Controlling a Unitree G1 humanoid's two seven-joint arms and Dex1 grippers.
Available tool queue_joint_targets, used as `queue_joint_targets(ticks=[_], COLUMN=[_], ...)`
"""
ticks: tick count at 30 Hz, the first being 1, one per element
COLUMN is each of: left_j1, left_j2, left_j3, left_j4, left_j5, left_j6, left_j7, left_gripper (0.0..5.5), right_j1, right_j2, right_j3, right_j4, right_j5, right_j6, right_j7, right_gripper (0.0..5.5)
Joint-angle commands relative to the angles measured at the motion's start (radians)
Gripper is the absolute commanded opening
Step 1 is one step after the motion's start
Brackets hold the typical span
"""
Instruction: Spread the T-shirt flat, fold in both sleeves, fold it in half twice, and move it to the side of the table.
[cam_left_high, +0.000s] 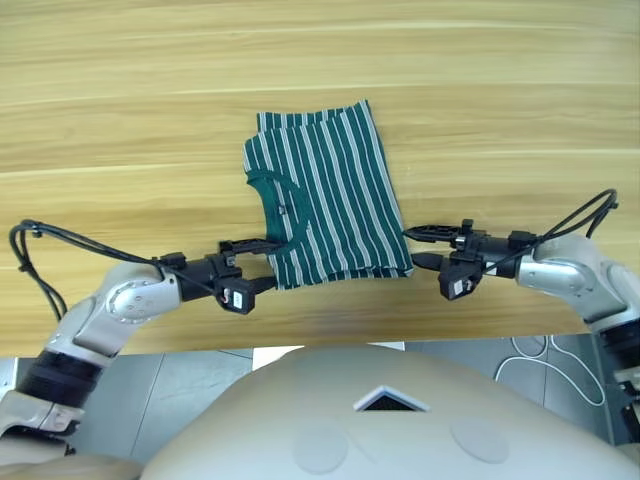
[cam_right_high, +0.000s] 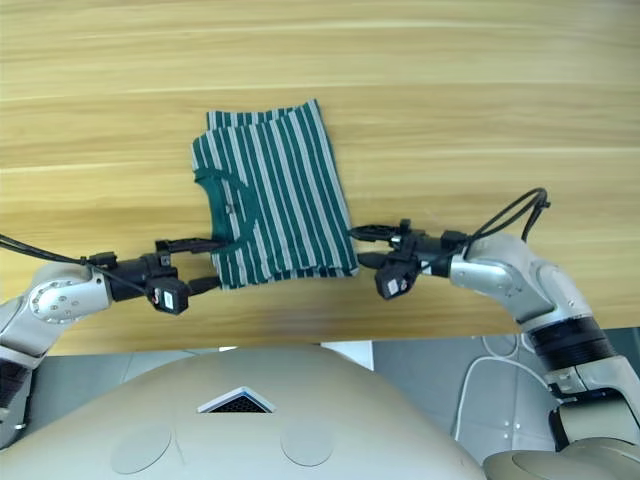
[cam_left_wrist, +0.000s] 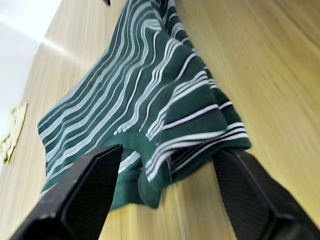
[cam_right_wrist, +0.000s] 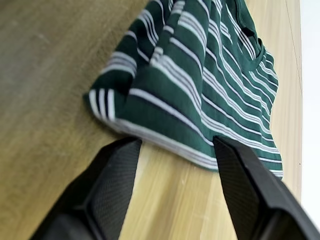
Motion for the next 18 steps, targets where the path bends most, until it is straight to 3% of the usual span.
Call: queue_joint_targets(ticks=[1, 9, 18], left_j1=[-0.005, -0.035, -0.047], left_j2=[-0.007, 0.004, 0.014], left_j3=[-0.087, -0.111, -0.13], left_j4=[0.068, 0.114, 0.166], left_j5=[0.088, 0.09, 0.064], left_j6=[0.013, -0.011, -0.042], left_j7=[-0.07, -0.058, -0.062], left_gripper=[3.32, 3.32, 1.55], right_j1=[0.012, 0.02, -0.008], right_j2=[-0.01, -0.011, 0.032], right_j3=[0.025, 0.045, 0.046], right_j4=[0.0, -0.021, 0.012], right_j5=[0.008, 0.053, 0.076], right_j6=[-0.001, 0.002, -0.005], right_j7=[0.033, 0.056, 0.037], right_gripper=[2.69, 2.69, 0.86])
